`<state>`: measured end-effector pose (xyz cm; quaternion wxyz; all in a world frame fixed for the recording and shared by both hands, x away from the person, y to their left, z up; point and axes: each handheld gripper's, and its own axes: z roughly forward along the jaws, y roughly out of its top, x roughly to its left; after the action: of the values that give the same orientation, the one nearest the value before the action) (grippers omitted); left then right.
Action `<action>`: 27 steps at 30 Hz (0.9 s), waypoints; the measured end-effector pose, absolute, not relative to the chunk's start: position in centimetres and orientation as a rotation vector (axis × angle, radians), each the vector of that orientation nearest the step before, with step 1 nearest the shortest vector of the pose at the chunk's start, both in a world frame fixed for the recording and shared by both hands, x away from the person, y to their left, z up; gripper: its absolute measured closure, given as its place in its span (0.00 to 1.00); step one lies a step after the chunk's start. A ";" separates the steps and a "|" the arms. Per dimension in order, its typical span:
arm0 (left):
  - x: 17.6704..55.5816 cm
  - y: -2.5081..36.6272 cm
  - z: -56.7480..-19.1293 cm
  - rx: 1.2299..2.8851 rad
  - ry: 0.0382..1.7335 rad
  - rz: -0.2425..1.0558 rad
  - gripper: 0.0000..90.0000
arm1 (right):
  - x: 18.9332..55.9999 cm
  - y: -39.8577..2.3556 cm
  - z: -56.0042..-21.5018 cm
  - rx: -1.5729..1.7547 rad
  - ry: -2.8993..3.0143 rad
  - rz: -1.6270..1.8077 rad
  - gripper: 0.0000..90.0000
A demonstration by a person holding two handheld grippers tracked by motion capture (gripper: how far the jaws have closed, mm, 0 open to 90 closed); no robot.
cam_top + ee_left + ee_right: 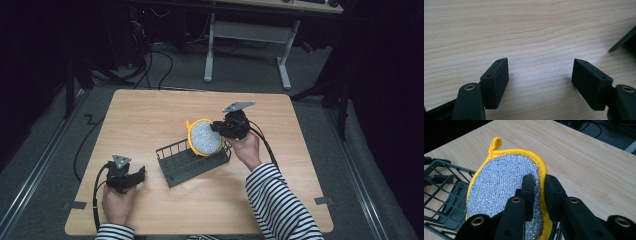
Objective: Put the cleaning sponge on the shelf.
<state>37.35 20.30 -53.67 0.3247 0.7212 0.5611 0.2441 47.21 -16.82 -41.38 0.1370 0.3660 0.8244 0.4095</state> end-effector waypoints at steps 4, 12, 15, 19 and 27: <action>37.3 20.3 -53.7 1.891 1.471 0.640 0.34 | 47.0 -16.9 -41.8 1.060 2.395 1.177 0.88; 37.3 20.3 -53.7 1.891 1.471 0.640 0.34 | 46.7 -17.0 -42.2 1.048 2.418 1.150 0.88; 37.3 20.3 -53.7 1.891 1.471 0.640 0.34 | 46.5 -17.1 -42.5 1.048 2.427 1.138 0.88; 37.3 20.3 -53.7 1.891 1.471 0.640 0.34 | 46.3 -17.3 -42.6 1.047 2.433 1.143 0.92; 37.3 20.3 -53.7 1.891 1.471 0.640 0.34 | 46.1 -17.4 -42.7 1.037 2.447 1.137 0.92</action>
<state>37.35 20.30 -53.68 0.3249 0.7214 0.5609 0.2440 46.07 -17.37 -42.68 0.1249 0.3560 0.8399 0.3902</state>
